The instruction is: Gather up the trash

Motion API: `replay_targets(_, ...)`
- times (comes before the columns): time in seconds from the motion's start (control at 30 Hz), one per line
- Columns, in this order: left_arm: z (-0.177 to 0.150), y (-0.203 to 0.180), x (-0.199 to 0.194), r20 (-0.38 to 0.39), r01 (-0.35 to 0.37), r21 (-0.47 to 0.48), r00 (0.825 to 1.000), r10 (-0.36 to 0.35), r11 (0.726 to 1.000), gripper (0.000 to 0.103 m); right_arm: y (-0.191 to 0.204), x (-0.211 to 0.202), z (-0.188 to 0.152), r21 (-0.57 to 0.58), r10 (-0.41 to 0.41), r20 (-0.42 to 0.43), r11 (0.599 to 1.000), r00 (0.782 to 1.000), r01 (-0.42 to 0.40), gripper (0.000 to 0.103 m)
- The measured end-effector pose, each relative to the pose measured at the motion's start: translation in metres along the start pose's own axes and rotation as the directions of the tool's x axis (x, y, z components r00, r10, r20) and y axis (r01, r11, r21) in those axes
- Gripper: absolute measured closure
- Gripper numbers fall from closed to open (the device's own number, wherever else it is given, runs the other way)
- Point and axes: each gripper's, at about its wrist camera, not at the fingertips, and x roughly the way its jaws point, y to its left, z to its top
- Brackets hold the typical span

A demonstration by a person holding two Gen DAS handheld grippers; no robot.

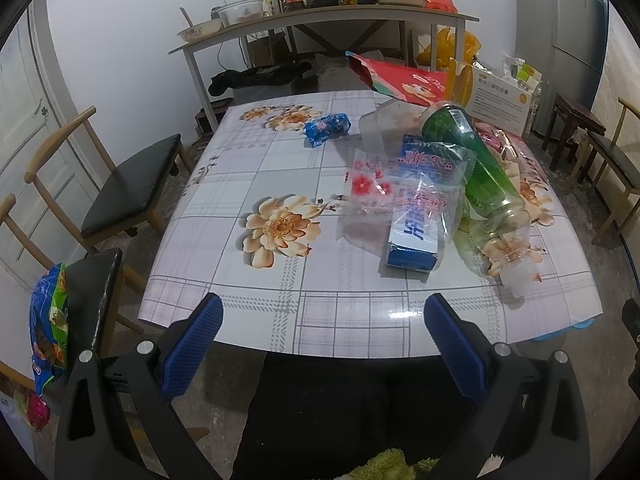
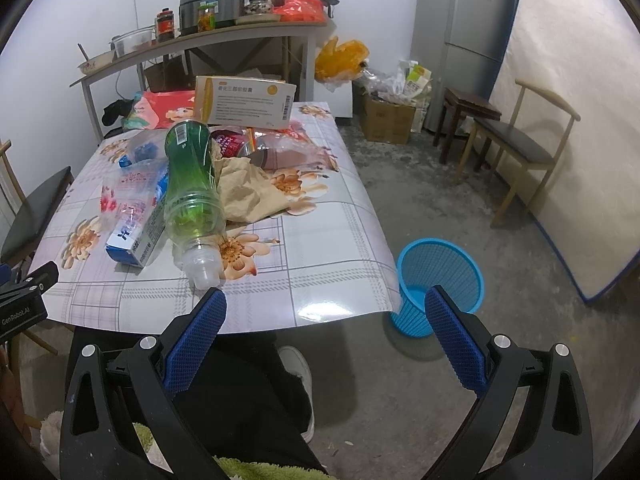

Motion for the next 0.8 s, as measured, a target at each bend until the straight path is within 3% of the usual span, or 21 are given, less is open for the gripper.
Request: replay_targets(0.8,0.0021,0.0022,0.0068,-0.009,0.000,-0.005,1.000,0.000,1.000,0.004,0.0086,0.0058,0.0015,-0.015,0.002,-0.006,1.000,1.000,-0.002,0.008)
